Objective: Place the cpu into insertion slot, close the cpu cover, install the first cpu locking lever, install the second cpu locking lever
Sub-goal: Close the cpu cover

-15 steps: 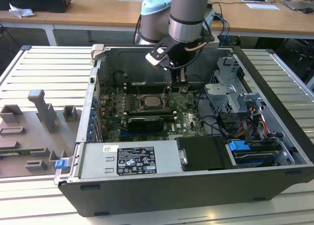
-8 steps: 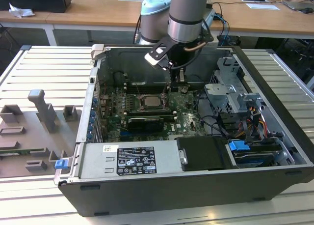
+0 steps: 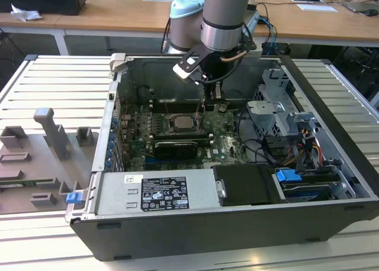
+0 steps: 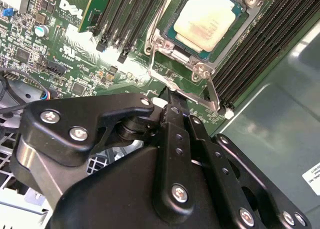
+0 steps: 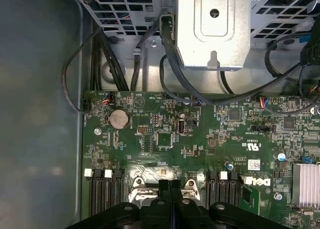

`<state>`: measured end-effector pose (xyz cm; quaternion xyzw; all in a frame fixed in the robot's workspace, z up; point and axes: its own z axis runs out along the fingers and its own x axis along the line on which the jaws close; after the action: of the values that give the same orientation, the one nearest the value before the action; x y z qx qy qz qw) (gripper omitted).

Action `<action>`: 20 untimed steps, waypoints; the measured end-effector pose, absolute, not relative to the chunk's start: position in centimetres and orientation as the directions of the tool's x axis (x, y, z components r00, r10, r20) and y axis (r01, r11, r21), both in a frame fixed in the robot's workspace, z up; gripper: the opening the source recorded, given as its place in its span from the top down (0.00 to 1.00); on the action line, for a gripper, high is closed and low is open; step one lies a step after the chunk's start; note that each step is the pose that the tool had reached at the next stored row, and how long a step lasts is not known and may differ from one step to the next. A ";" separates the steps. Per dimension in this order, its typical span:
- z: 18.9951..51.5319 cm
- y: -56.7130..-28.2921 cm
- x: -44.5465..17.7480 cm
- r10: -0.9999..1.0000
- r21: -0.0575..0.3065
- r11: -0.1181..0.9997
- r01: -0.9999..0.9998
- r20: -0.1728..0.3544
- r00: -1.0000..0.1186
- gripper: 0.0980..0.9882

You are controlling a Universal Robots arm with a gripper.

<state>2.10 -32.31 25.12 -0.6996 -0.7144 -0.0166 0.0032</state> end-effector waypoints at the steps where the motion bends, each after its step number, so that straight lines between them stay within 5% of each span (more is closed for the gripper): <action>1: 25.1 -32.3 2.0 0.999 0.019 0.021 1.000 0.028 -0.021 0.99; 20: 25.1 -32.3 1.1 0.999 0.019 0.021 1.000 0.028 -0.021 0.99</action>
<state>1.08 -32.31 25.12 -0.6996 -0.7144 -0.0166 0.0032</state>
